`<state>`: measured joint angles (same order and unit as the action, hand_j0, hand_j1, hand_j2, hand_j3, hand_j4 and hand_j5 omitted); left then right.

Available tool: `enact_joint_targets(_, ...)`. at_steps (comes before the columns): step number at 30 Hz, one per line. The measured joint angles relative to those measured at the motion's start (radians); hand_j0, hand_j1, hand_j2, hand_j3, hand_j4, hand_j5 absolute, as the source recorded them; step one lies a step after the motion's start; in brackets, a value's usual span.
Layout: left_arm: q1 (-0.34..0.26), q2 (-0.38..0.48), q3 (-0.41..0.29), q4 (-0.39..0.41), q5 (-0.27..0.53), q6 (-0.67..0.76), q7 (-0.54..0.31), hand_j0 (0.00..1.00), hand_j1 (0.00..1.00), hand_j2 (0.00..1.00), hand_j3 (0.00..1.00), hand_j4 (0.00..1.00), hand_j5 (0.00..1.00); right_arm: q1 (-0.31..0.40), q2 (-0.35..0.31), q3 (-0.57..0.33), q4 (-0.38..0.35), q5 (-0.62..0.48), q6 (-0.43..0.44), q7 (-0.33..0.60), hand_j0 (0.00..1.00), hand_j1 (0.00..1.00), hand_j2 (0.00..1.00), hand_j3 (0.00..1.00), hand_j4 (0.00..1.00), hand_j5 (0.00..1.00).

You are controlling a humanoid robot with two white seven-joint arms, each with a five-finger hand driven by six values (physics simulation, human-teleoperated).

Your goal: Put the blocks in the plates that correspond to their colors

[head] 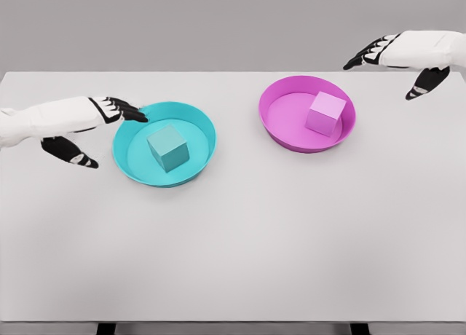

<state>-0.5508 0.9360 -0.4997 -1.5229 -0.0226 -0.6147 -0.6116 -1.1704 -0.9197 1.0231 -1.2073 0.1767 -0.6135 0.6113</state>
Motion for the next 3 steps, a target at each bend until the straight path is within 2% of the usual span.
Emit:
enact_joint_targets(1,0.037,0.015,0.010,-0.002,0.015,0.000,0.000,1.00,1.00,1.00,1.00,1.00,1.00,0.000,0.000,0.000,0.000,0.002,0.000,0.000,1.00,1.00,1.00,1.00,1.00,1.00)
enact_joint_targets(3,0.049,0.041,0.023,-0.003,0.031,0.000,0.000,1.00,1.00,1.00,1.00,1.00,1.00,0.000,0.000,0.000,0.002,0.003,0.000,0.000,1.00,1.00,1.00,1.00,1.00,1.00)
